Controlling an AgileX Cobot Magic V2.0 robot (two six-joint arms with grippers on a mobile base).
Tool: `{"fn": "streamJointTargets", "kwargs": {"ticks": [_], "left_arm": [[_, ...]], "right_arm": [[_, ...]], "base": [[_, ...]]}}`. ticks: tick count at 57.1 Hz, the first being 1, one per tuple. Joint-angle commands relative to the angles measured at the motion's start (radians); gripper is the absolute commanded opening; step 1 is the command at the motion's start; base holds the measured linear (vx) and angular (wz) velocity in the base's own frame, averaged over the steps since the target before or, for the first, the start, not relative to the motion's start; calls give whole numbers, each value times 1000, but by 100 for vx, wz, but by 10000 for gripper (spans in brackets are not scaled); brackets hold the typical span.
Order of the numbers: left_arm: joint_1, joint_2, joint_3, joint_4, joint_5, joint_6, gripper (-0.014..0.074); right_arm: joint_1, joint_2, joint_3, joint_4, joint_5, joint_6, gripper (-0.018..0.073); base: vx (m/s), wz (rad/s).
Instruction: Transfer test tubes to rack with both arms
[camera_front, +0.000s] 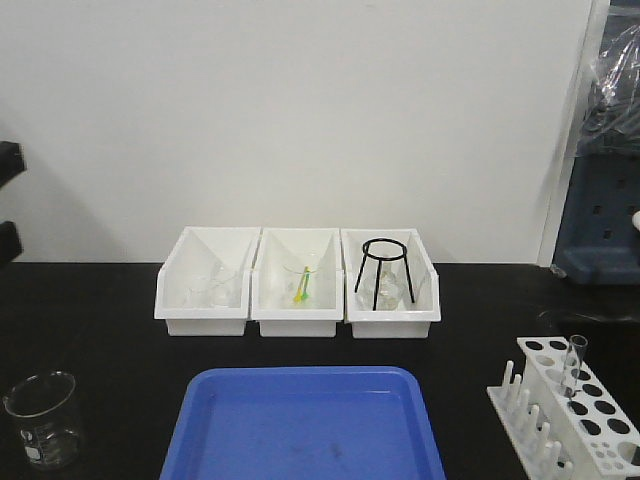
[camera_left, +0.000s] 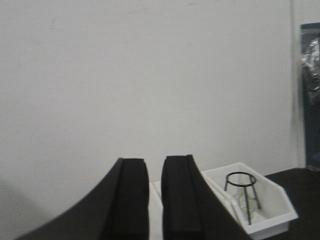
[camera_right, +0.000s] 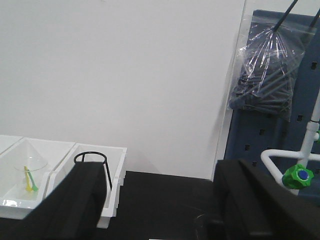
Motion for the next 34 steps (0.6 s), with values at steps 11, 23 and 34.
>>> {"fn": "streamJointTargets", "kwargs": {"ticks": [11,23,34], "left_arm": [[1,-154,56,-557,186,845,-7],[55,-326,308,-548,-2,766,-6],[157,-526,543,-548,-77,566,-6]], "right_arm": [[-5,-13,-28,-8,-78,-8,522],[-5,-13,-28,-8,-78,-8,522],[-5,-13,-28,-8,-78,-8,522]], "base": [[0,0],[0,0],[0,0]]}}
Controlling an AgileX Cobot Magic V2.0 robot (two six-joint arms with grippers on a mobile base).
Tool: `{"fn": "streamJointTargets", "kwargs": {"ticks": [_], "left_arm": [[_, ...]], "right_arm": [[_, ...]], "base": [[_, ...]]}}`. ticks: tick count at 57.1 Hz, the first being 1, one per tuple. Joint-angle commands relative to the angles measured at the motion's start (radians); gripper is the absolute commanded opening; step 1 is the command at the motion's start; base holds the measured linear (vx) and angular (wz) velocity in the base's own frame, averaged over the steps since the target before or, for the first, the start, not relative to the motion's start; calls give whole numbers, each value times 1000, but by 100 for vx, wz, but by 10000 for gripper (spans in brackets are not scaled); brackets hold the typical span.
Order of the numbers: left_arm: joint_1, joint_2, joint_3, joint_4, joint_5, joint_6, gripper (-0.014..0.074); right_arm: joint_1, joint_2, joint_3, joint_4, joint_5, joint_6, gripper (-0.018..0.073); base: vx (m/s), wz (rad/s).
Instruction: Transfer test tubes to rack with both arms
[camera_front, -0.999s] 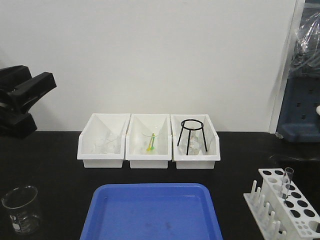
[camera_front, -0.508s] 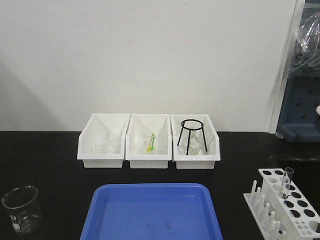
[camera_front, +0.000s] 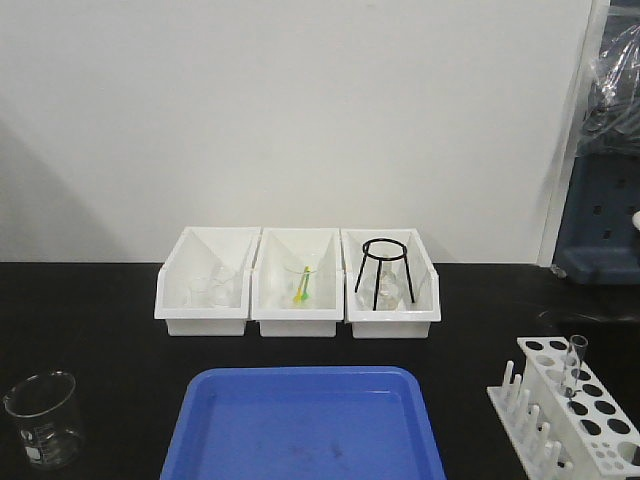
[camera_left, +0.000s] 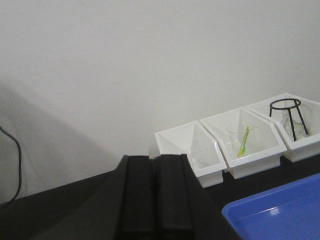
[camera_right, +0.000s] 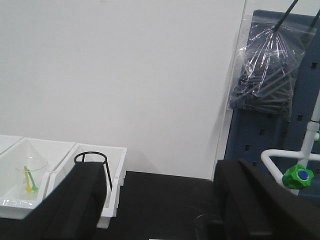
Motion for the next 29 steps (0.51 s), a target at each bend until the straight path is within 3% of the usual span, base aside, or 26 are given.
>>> {"fn": "streamJointTargets", "kwargs": {"ticks": [1,11,29], "left_arm": [[38,-80,63,-9,-100,-83,-6],[91,-227,219,-9,-94,-83,-5],[102,-459,427,-9,-101,-87,-5]], "right_arm": [[-5,-13,-28,-8,-79,-8,522],[-5,-13,-28,-8,-79,-8,522],[-5,-13,-28,-8,-82,-8,522]], "base": [[0,0],[0,0],[0,0]]}}
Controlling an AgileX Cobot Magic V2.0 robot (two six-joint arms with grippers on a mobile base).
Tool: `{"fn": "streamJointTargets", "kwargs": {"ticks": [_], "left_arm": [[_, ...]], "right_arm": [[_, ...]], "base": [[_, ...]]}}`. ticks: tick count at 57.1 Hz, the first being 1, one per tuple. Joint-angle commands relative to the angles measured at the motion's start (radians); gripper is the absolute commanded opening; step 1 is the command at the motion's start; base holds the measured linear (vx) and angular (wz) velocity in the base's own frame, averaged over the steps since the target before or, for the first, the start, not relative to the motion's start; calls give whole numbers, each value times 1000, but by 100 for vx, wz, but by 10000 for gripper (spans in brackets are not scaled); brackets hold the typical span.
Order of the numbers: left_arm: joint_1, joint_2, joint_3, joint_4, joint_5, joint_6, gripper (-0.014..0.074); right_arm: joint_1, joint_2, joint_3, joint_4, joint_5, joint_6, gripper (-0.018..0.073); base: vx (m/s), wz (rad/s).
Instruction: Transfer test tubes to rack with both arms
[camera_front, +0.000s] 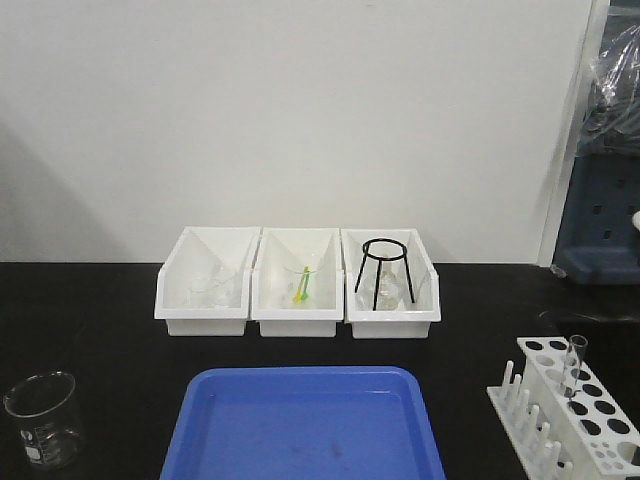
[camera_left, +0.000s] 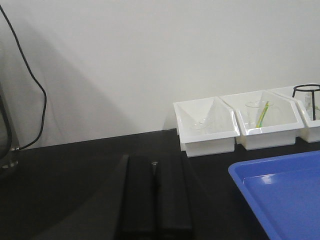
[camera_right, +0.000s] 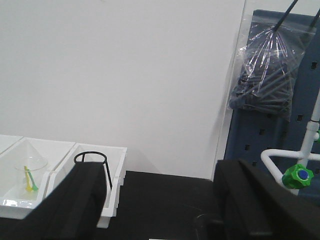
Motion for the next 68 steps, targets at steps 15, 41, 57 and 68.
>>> {"fn": "streamJointTargets", "kwargs": {"ticks": [15,41,57,68], "left_arm": [[-1,-94,55,-9,-14,-19,-5],[-3,-94,55,-9,68,-19,-5],[-3,-94,55,-9,69,-19,-5],[-3,-94,55,-9,69,-19,-5]], "right_arm": [[-5,-13,-28,-8,-82,-8,522],[-5,-13,-28,-8,-80,-8,522],[-5,-13,-28,-8,-80,-8,522],[-5,-13,-28,-8,-80,-8,522]], "base": [[0,0],[0,0],[0,0],[0,0]]}}
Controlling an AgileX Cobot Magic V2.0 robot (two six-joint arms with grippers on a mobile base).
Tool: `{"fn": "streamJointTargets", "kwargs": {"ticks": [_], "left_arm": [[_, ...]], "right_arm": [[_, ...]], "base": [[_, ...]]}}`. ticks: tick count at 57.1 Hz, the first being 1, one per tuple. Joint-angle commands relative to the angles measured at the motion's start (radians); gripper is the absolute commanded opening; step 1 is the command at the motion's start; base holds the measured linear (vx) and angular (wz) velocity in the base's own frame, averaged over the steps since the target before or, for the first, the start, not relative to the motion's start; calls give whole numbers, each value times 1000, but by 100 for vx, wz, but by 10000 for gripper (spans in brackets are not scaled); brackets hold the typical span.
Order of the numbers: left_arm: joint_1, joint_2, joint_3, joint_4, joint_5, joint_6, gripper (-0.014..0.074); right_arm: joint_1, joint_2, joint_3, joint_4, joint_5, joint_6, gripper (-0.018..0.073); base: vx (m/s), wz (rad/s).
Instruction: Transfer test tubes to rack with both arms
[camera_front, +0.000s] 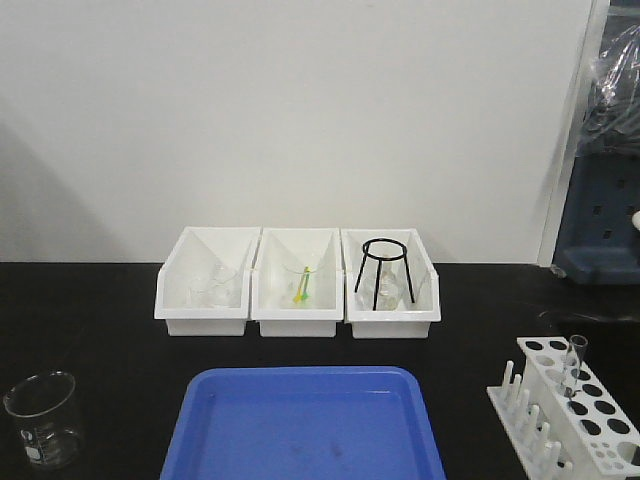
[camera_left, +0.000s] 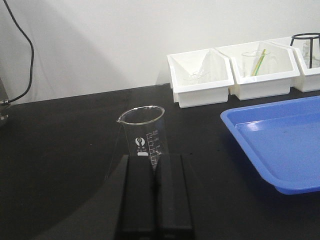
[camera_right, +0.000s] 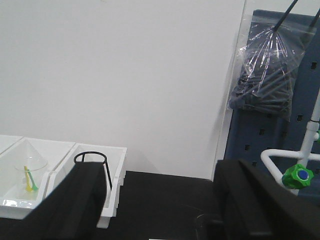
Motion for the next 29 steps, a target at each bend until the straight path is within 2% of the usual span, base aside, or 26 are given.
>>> {"fn": "streamJointTargets", "kwargs": {"ticks": [1,29], "left_arm": [[-3,-12,-26,-9,-74,-12,-5],[-3,-12,-26,-9,-74,-12,-4]], "right_arm": [[-5,-13,-28,-8,-80,-8,522],[-5,-15,-27,-8,-81,-8,522]], "base": [[0,0],[0,0]]}}
